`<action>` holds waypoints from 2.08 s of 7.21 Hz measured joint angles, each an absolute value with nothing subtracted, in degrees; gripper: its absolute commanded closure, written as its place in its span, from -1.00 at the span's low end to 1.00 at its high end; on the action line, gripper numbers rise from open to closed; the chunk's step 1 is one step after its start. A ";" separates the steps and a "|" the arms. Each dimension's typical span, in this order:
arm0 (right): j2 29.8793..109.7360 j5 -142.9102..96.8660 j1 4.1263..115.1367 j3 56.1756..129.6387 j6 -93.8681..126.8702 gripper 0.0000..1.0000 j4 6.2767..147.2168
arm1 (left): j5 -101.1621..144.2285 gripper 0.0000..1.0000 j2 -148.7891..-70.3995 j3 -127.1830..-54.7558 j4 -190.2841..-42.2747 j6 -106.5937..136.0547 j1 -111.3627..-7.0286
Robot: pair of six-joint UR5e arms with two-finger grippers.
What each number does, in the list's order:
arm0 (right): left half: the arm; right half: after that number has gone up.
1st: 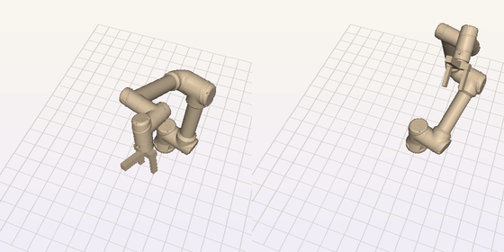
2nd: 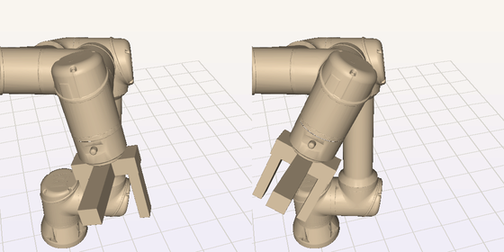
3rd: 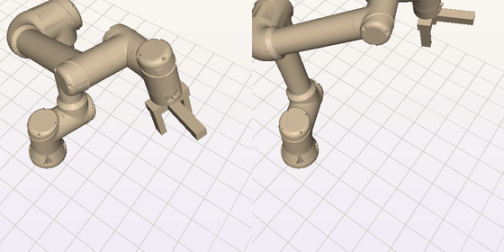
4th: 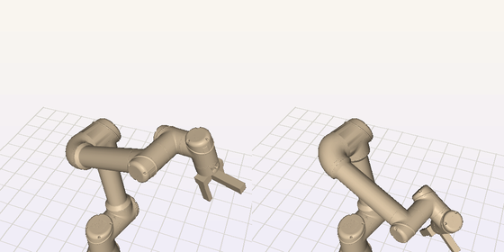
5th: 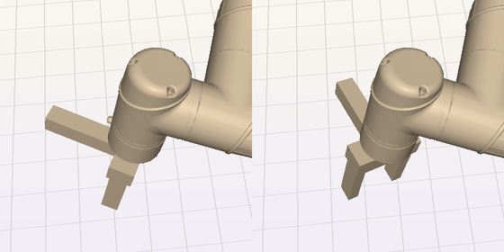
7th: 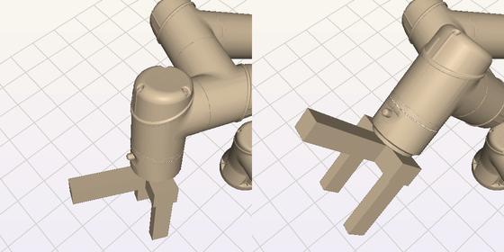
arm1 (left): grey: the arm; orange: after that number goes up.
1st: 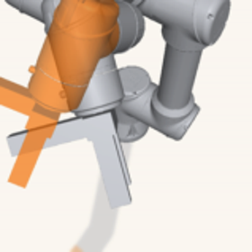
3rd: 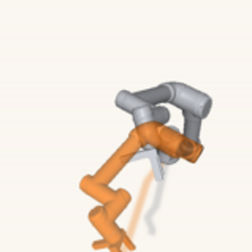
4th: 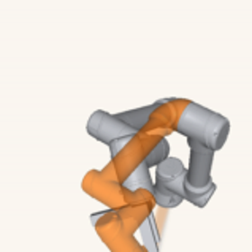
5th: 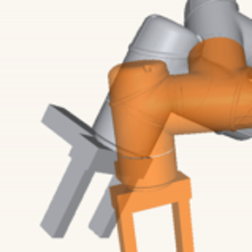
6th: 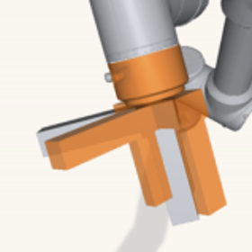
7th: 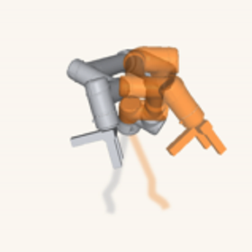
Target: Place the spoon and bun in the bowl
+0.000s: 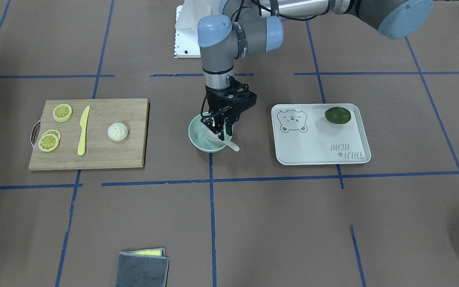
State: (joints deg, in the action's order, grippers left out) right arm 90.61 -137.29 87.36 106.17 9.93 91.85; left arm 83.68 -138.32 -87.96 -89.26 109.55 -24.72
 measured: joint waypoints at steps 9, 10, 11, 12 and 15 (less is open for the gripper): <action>84.28 -131.62 68.13 113.53 36.90 -1.00 80.48 | 103.46 -1.00 -121.74 -114.63 -76.80 41.63 -44.50; 82.21 -128.11 62.62 114.24 43.10 -1.00 80.47 | 108.55 -1.00 -119.78 -115.02 -76.55 36.57 -50.15; 80.64 -124.76 57.77 114.76 48.28 -1.00 80.49 | 112.80 -1.00 -117.60 -114.26 -76.42 30.05 -55.87; 79.55 -121.67 53.64 115.09 51.89 -1.00 80.52 | 115.44 -1.00 -115.91 -112.08 -76.29 21.74 -60.99; 75.76 -115.02 45.76 115.18 55.42 -1.00 85.48 | 124.89 -1.00 -110.33 -101.50 -76.35 0.17 -76.42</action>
State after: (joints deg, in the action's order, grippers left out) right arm 75.76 -115.02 45.76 115.18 55.42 85.48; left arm 124.89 -110.33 -101.50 -76.35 0.17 -76.42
